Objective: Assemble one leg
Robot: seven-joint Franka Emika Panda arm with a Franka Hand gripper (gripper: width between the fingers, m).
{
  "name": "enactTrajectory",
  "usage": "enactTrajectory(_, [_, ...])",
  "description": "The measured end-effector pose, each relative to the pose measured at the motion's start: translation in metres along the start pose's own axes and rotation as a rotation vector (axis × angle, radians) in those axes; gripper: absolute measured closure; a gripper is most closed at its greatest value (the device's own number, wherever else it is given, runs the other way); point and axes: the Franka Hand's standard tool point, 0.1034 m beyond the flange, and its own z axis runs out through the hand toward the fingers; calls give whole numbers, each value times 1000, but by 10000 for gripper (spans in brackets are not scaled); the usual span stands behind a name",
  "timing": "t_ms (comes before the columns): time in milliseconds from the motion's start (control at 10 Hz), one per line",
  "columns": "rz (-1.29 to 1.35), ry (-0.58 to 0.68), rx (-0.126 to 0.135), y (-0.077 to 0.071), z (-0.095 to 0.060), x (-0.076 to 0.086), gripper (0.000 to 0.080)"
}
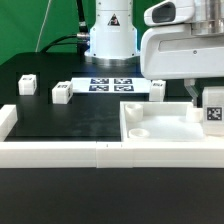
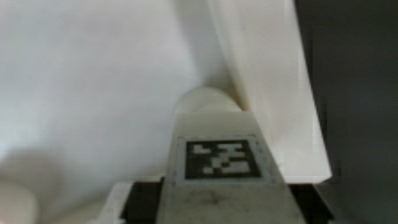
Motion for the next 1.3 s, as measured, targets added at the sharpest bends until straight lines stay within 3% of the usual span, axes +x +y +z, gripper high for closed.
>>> enactTrajectory(700, [736, -36, 49, -3, 2, -4, 509])
enactTrajectory(1000, [740, -43, 53, -3, 2, -5, 509])
enactTrajectory(1100, [734, -44, 53, -3, 3, -6, 411])
enactTrajectory(1200, [667, -46, 49, -4, 2, -6, 411])
enactTrajectory(1300, [486, -49, 40, -5, 2, -6, 239])
